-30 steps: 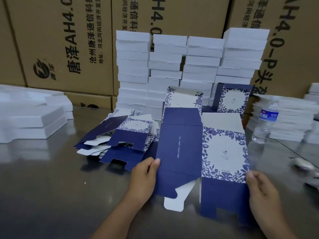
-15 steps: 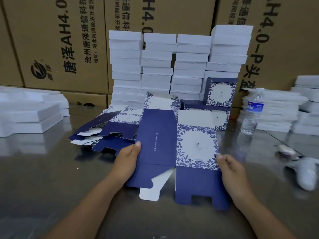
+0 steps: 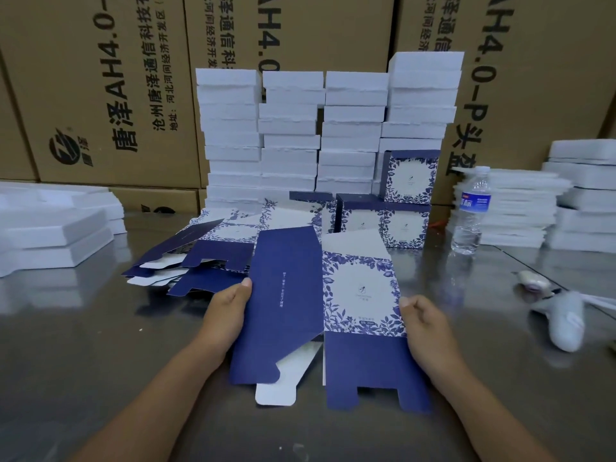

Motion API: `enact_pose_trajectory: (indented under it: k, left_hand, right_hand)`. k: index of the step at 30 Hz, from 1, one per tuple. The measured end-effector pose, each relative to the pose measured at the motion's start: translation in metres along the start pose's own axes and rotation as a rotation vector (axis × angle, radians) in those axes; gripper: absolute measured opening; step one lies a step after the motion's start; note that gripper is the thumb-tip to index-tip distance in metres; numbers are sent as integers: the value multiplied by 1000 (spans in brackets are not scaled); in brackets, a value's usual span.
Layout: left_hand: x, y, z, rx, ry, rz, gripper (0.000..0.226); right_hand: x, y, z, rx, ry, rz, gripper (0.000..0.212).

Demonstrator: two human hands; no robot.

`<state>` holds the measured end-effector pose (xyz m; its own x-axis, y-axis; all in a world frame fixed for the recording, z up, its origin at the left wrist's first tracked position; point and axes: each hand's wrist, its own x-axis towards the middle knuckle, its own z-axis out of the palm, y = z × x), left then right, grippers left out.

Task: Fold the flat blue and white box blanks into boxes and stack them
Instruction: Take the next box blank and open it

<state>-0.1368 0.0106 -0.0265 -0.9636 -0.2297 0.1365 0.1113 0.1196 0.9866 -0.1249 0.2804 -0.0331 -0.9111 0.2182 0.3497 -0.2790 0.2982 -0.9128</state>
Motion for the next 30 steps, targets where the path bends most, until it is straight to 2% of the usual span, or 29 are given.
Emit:
enact_pose_trajectory:
  k: [4,7,13,16,20,24,27,30]
  left_hand:
    - [0,-2,-3,40,-20,13,47]
    - [-1,-2,-2,53,-48,7,45]
    - [1,1,-4,-157,-77,-57,34]
    - [1,1,-4,-124,-69,-47,38]
    - [0,1,-4,-100,-78,-39,37]
    - [-1,1,-1,-78,-104,-47,38]
    - [0,5,-2,-157,-88,-71,35]
    - [0,7,-3,-163,-67,-90,40]
  right_hand:
    - [0,-4,-1,73,13,46,28]
    - [3,-2,-1,9,29,8,33]
    - [7,1,-1,-22,-4,17,32]
    - [5,0,1,9,-31,22,29]
    - [6,-4,0,104,25,64,32]
    - [6,-3,-3,30,51,47,34]
    - [7,-3,-2,3,49,27,33]
    - [6,-2,-1,4,25,32,33]
